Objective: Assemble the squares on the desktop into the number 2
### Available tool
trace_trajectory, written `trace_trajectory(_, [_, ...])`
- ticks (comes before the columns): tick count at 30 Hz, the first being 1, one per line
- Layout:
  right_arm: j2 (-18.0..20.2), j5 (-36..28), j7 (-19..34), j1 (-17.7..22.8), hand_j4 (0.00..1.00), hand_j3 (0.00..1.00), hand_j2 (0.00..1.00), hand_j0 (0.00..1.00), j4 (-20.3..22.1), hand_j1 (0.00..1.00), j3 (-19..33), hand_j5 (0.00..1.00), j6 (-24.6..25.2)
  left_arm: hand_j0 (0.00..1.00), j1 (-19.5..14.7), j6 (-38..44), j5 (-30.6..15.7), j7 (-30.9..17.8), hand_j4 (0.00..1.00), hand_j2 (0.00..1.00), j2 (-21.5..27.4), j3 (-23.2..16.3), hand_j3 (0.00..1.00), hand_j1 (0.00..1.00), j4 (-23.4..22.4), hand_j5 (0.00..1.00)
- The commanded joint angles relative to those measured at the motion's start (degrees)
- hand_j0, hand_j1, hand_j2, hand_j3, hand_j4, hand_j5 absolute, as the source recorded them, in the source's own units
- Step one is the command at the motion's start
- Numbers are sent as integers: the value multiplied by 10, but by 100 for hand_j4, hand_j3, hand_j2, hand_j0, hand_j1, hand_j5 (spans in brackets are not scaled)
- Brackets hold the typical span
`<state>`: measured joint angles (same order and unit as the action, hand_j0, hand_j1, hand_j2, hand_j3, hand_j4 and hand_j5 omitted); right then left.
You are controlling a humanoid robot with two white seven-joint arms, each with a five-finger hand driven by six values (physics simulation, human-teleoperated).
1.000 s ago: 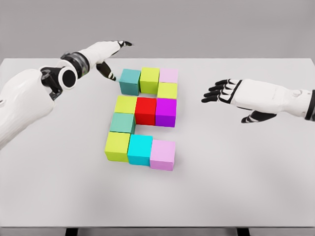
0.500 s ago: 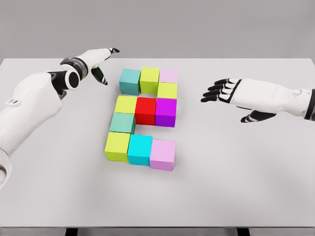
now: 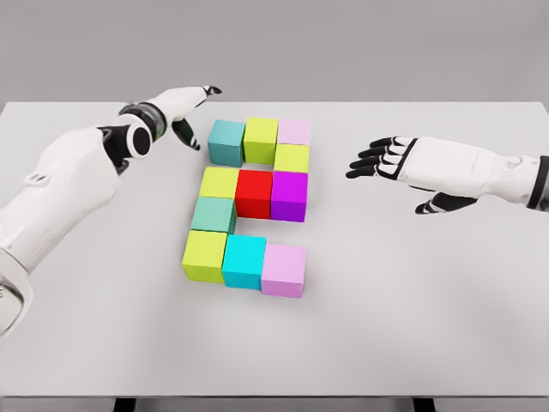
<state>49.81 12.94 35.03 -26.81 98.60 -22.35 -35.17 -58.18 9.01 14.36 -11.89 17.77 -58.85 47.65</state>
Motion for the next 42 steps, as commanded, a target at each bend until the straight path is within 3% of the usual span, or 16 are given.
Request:
trace_trajectory(1, [0, -4, 0, 0, 100, 100, 100, 100, 0, 100, 0, 100, 2, 100, 0, 0, 0, 0, 100, 100, -3, 1, 100, 100, 1, 100])
trace_trajectory(42, [-1, -4, 0, -7, 100, 100, 100, 100, 5, 100, 0, 100, 2, 100, -1, -29, -3, 0, 100, 100, 2, 2, 100, 100, 10, 100])
